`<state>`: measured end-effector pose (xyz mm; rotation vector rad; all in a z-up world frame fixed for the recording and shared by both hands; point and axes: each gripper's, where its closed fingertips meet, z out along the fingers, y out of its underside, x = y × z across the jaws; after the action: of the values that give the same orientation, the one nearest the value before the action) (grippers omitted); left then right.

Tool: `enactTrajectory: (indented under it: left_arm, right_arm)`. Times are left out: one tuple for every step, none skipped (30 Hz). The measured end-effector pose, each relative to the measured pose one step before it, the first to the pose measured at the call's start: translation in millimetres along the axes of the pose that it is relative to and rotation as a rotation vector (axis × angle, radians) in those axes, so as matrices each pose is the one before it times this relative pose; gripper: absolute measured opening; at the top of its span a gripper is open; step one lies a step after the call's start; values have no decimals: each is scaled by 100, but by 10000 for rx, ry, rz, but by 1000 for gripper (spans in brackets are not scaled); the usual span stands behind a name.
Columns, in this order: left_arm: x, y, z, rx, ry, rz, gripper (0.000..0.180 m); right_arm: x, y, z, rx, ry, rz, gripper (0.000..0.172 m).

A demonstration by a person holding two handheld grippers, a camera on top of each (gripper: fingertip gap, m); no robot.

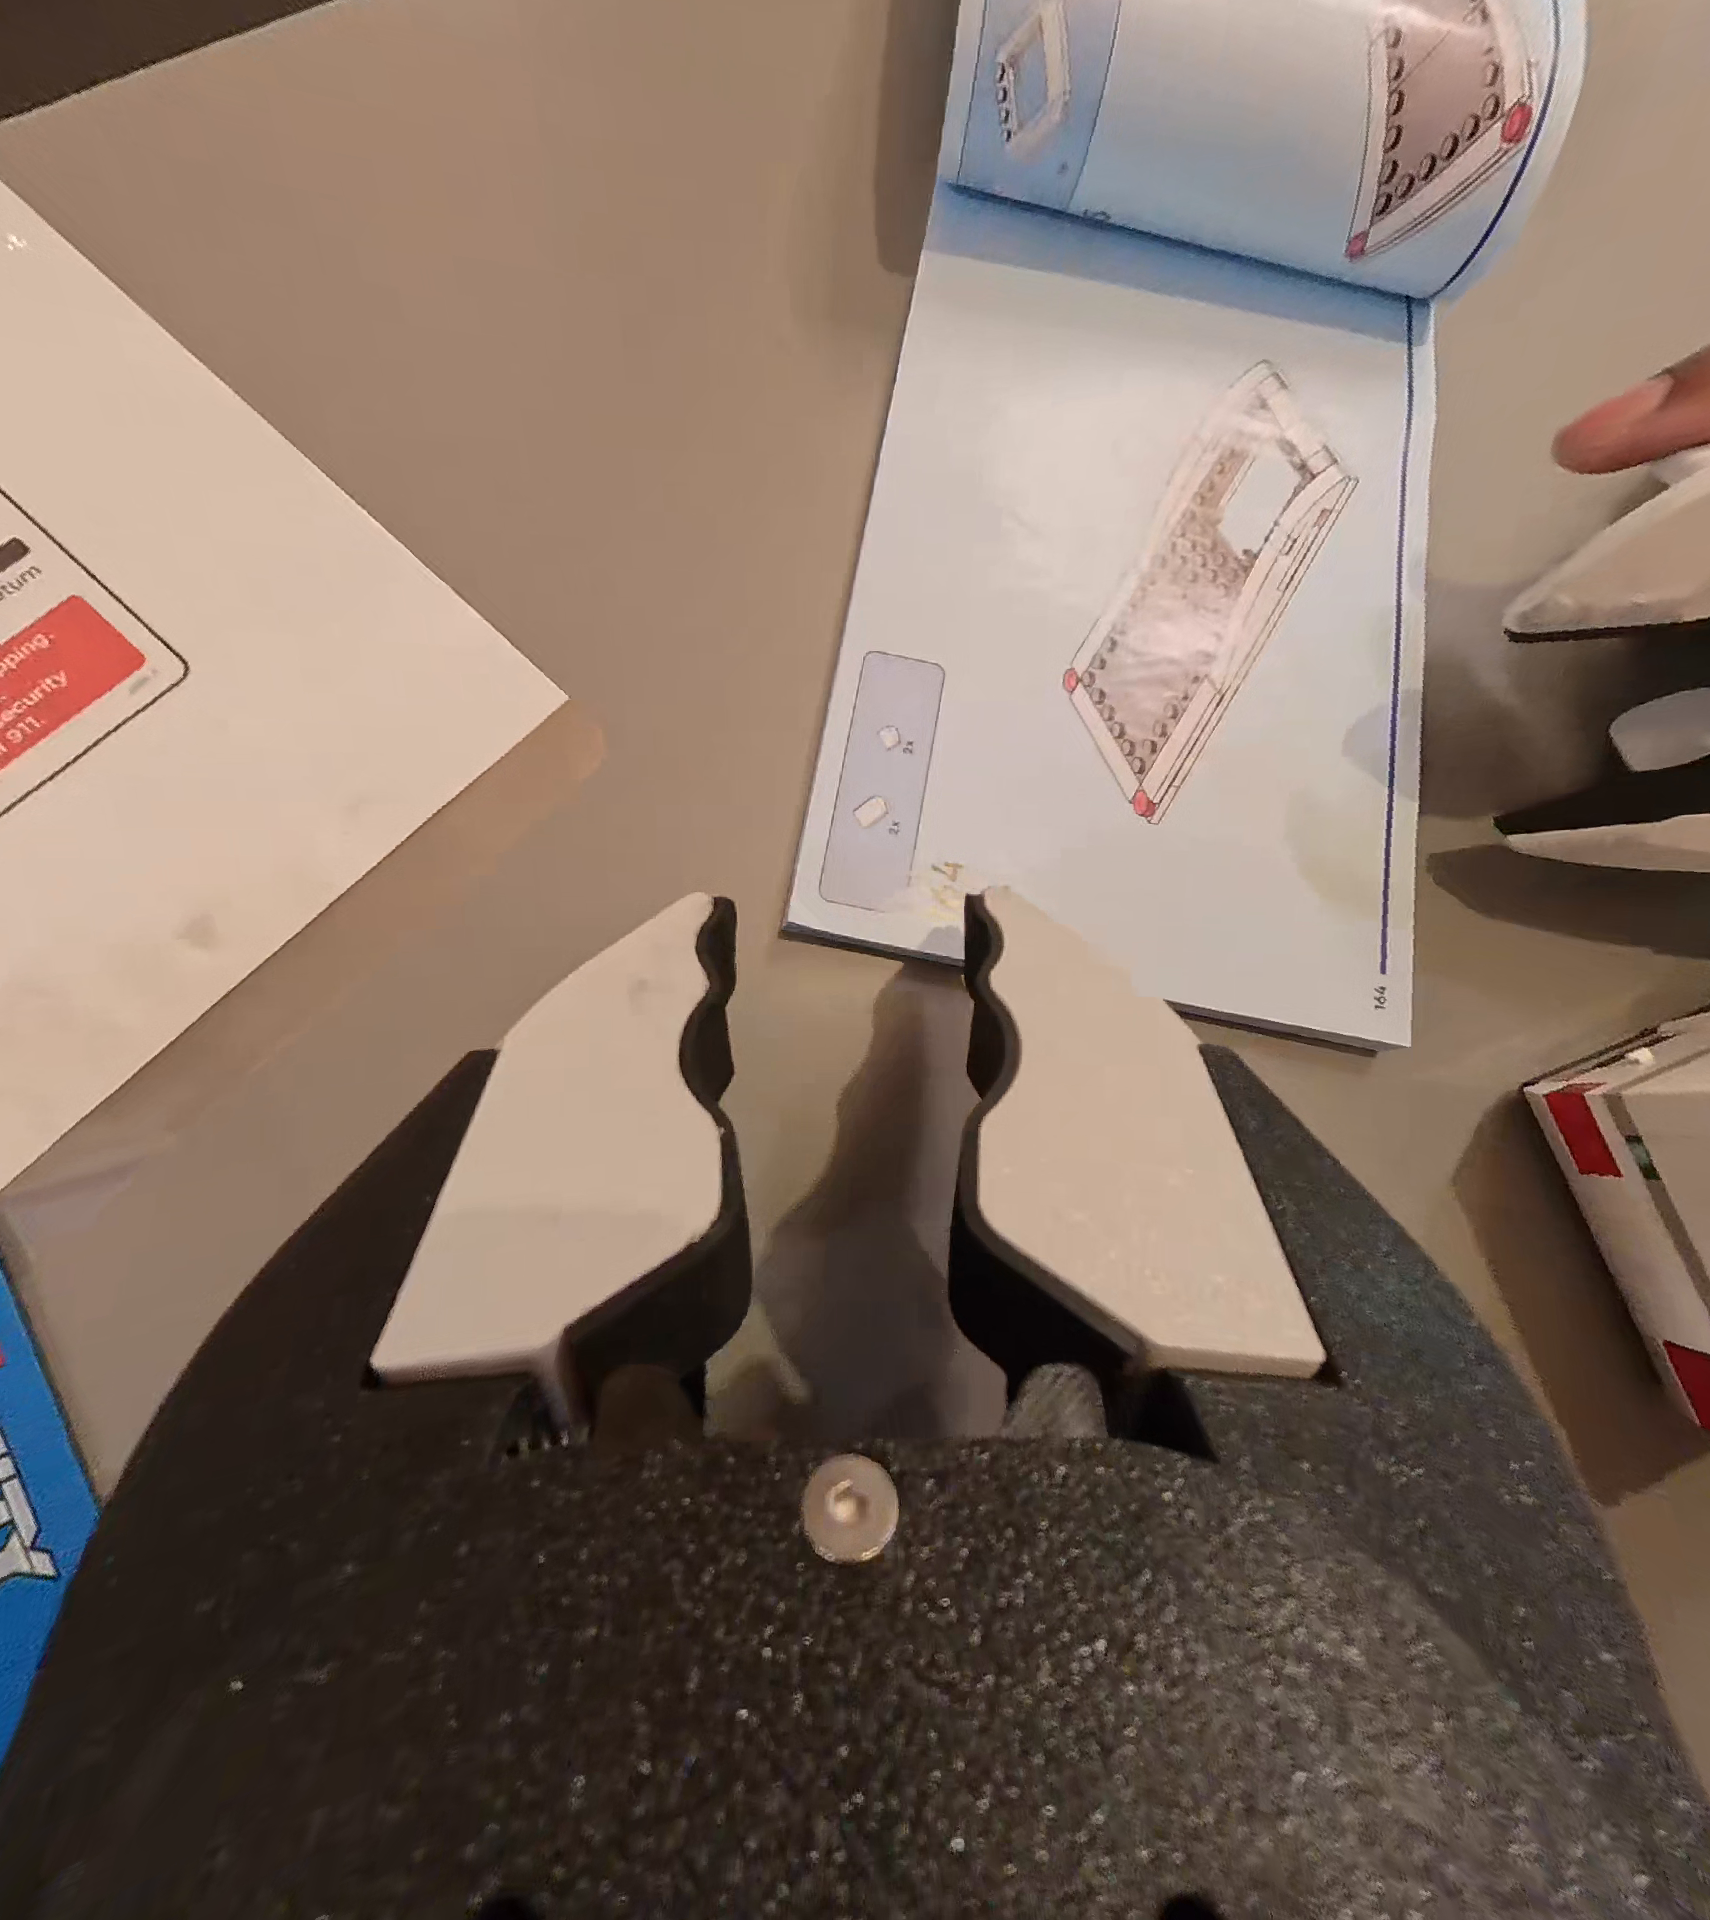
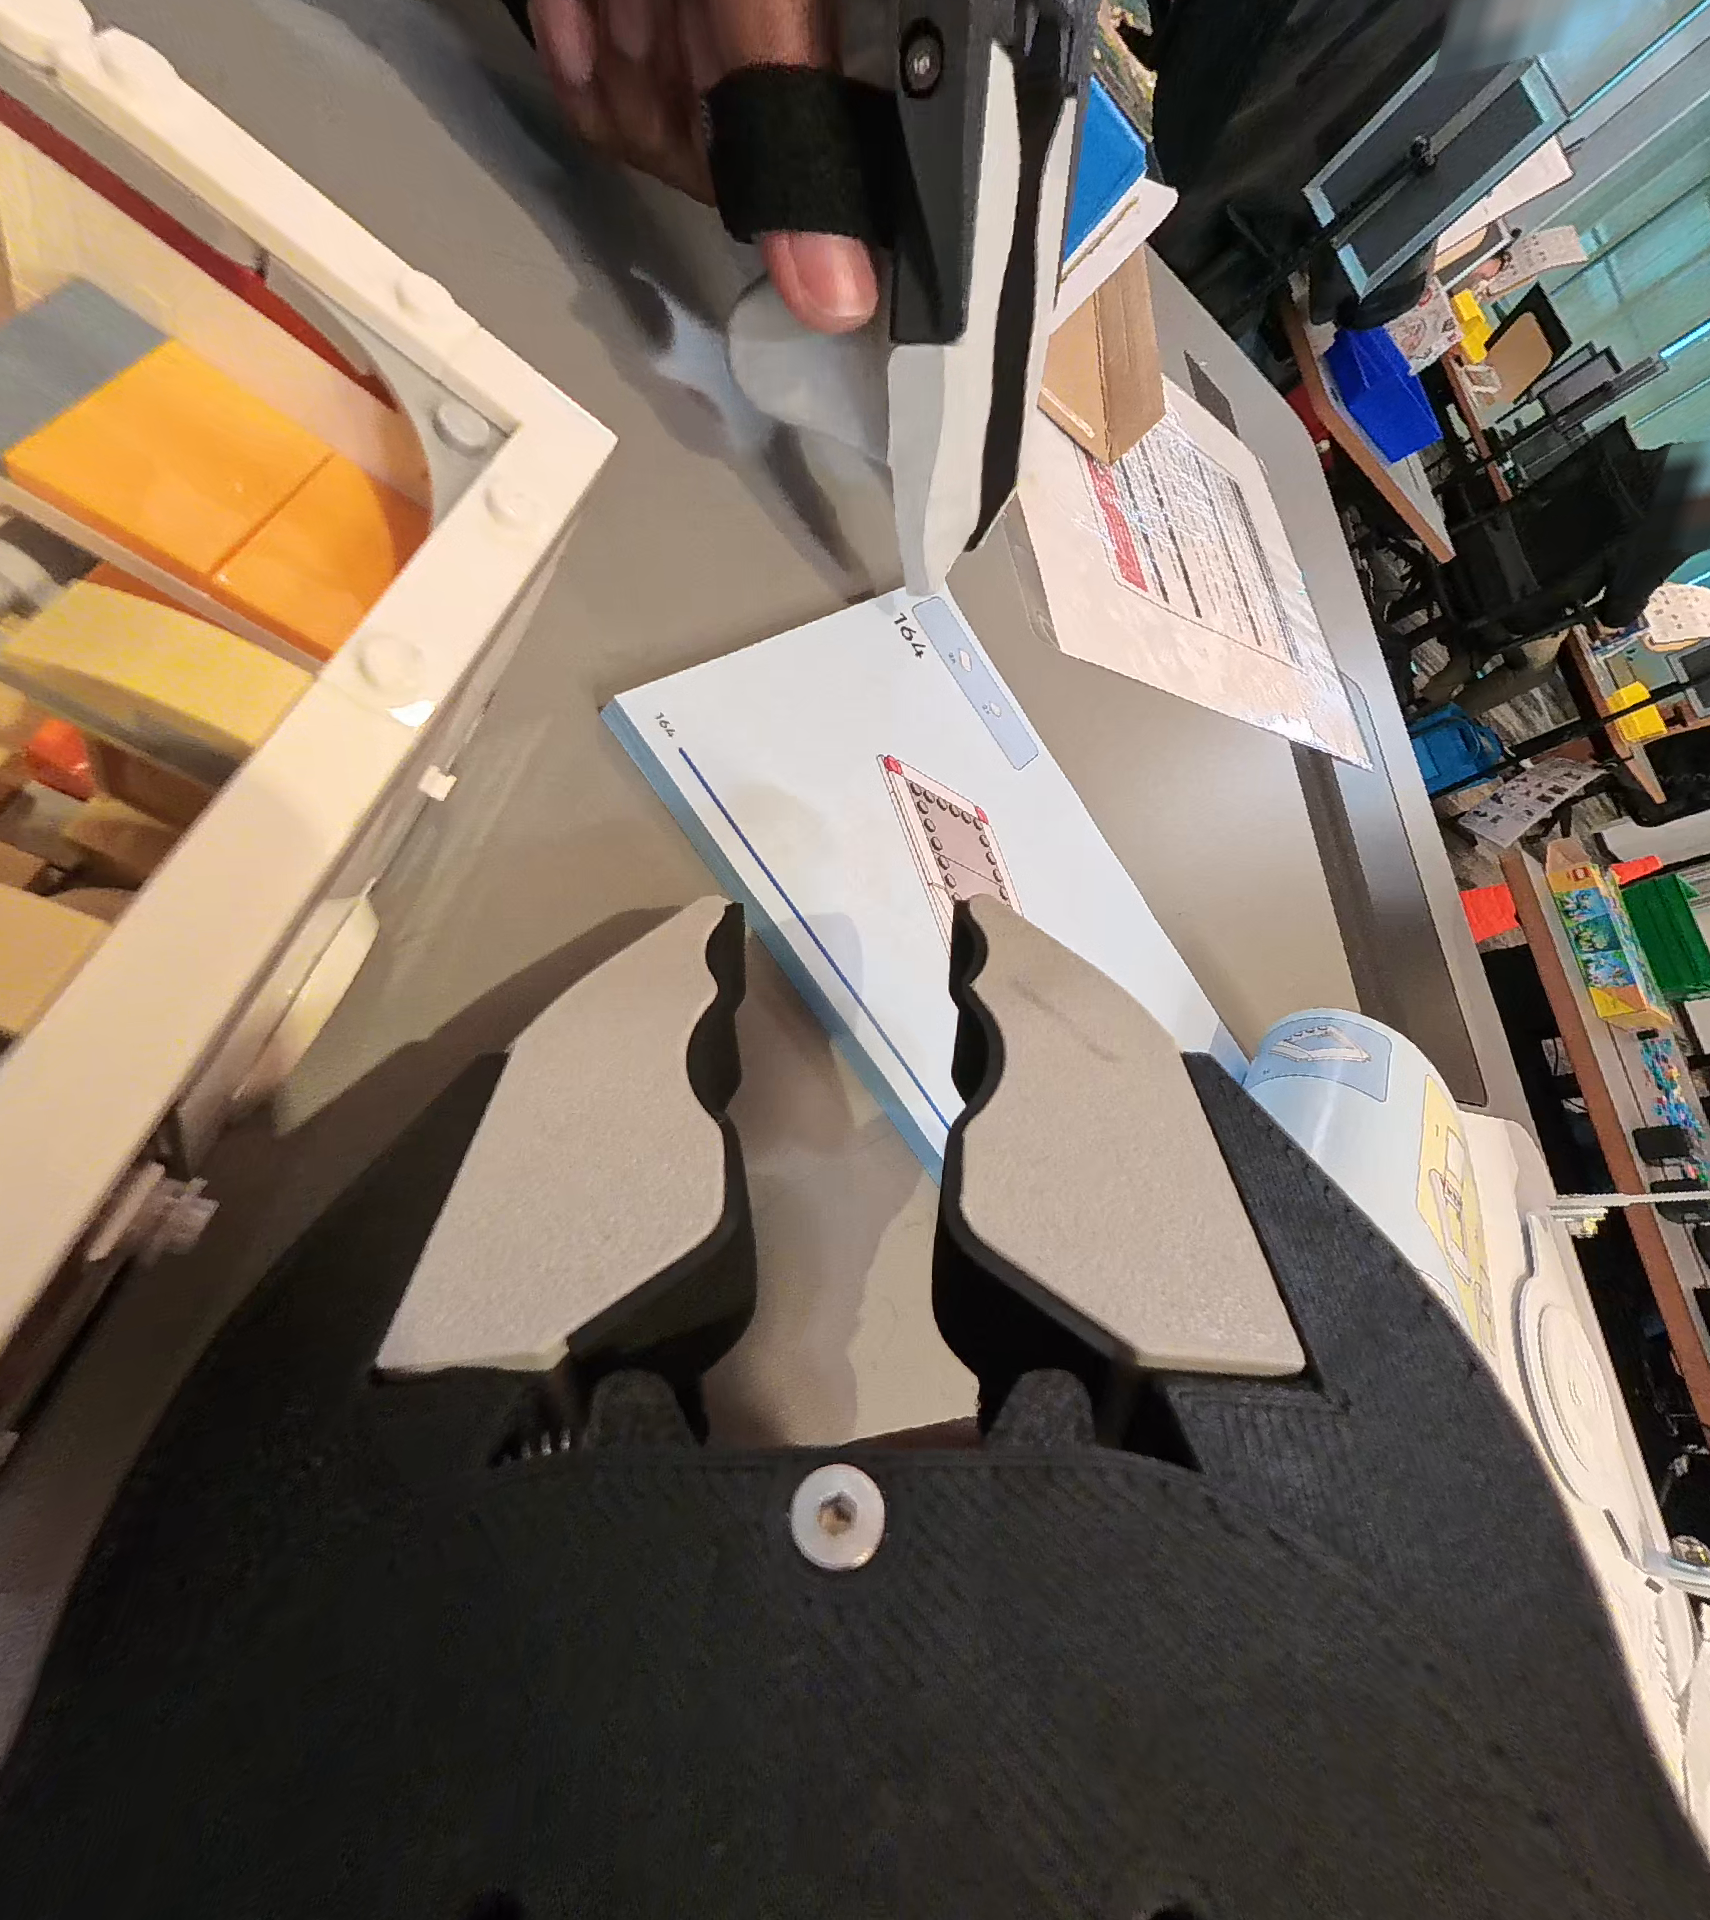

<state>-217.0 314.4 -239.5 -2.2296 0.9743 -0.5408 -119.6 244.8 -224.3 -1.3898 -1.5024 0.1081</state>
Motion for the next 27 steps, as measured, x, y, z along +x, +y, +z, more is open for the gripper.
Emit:
enactTrajectory:
  left_arm:
    - [59,64,53,-48,22,1,43]
    - [49,56,57,-42,17,4,43]
    - [67,60,44,-43,18,23,43]
    - [99,43,44,-31,32,36,44]
    - [117,34,55,-33,39,40,44]
    - [101,21,51,-28,27,42,44]
    - [76,4,29,-10,10,34,44]
    - [52,-13,22,-2,5,21,44]
    - [37,-9,1,-2,10,16,44]
    - [18,-8,-5,1,5,5,44]
    - [41,-17,-11,7,14,1,43]
    - [52,-23,-8,11,25,5,43]
    - [42,-2,3,1,23,2,43]
    - [44,29,26,-19,23,2,43]
    - [22,28,30,-22,2,2,43]
    - [16,20,34,-16,-2,4,43]
    - [43,19,34,-11,16,9,43]
    - [9,11,39,-13,-4,-3,43]
    - [-31,37,31,-24,-21,-7,43]
    - [6,32,25,-25,1,3,43]
    - [31,11,10,-3,8,8,43]
    - [21,-28,-19,14,6,9,43]
    - [19,-24,-21,11,2,5,43]
    - [-6,-12,-21,7,1,-4,43]
    - [24,-22,-13,10,19,-4,43]
    - [19,-40,-29,22,13,-1,43]
    - [23,-35,-32,22,12,1,43]
  right_arm:
    - [-5,1,0,0,-3,2,38]
    - [8,-2,0,-1,-3,4,38]
    - [8,9,2,-4,2,4,38]
    - [-1,-3,5,-3,2,1,38]
    - [-1,0,0,0,-1,0,38]
    - [-4,1,0,-1,-2,2,38]
    - [8,6,4,-2,1,2,38]
    - [3,8,7,-6,7,-3,38]
    - [5,10,6,-7,8,-4,37]
    - [-3,-2,-6,-1,2,-3,37]
    - [7,4,5,0,0,1,37]
    - [-3,1,0,-1,-1,2,37]
    - [-4,-6,7,-1,-1,1,37]
    - [8,7,4,-3,2,2,37]
    - [2,3,-1,-2,2,1,37]
    - [1,-1,0,0,0,-1,37]
    - [-8,-3,-6,0,-1,0,37]
    - [6,4,5,-1,-1,2,37]
    - [-5,1,-1,-1,-2,3,37]
    - [-2,1,0,0,-1,2,37]
    - [2,0,0,0,1,-1,37]
    - [-3,-5,-5,1,2,-3,37]
    - [4,-1,1,1,2,-2,37]
    - [0,0,0,0,0,1,37]
    - [-3,0,0,0,-1,2,37]
    - [-2,1,-1,-1,-1,1,37]
    - [1,0,0,0,1,-1,37]
